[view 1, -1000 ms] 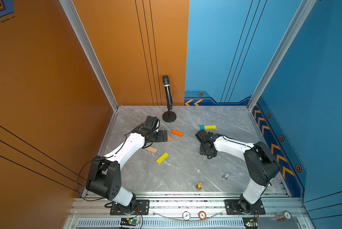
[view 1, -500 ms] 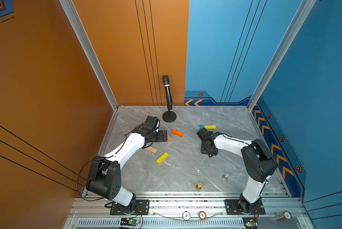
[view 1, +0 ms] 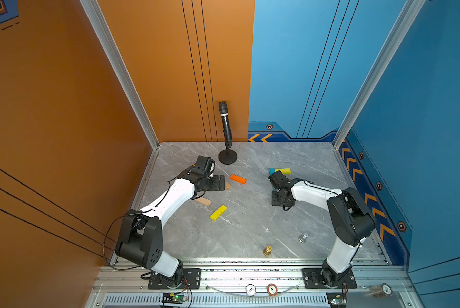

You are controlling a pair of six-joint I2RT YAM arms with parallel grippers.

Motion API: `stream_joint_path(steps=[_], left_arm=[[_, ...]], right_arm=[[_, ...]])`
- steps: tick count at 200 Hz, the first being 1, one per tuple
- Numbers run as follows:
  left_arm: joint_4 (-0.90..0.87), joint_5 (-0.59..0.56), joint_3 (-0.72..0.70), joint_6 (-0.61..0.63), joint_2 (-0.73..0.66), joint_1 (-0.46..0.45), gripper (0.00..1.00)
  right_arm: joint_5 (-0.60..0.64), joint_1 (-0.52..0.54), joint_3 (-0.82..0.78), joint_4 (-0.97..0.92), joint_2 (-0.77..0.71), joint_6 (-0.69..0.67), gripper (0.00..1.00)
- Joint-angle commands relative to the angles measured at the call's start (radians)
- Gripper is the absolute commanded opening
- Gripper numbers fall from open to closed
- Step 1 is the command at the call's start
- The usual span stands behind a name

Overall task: Assemble the number 6 with building blocks
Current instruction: Assemble the building block at the center of the board.

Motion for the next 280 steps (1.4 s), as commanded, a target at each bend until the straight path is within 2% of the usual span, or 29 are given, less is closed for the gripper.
stream_joint_path(steps=[1, 89, 124, 177, 280], left_arm=[[-0.002, -0.018, 0.034, 0.018, 0.012, -0.008, 0.98], [-0.002, -0.015, 0.033, 0.016, 0.009, -0.007, 0.98], [-0.001, -0.011, 0.034, 0.018, 0.008, -0.009, 0.98], [-0.002, -0.010, 0.037, 0.017, 0.012, -0.010, 0.98], [-0.001, -0.008, 0.035, 0.017, 0.007, -0.011, 0.98]], right_arm=[[-0.017, -0.007, -0.039, -0.023, 0.015, -0.029, 0.52], [0.104, -0.003, 0.038, -0.143, -0.194, 0.041, 0.53], [0.087, -0.026, 0.053, -0.150, -0.232, 0.035, 0.53], [-0.032, 0.037, 0.004, -0.102, -0.159, 0.113, 0.52], [-0.081, 0.052, 0.020, -0.009, 0.015, 0.164, 0.50]])
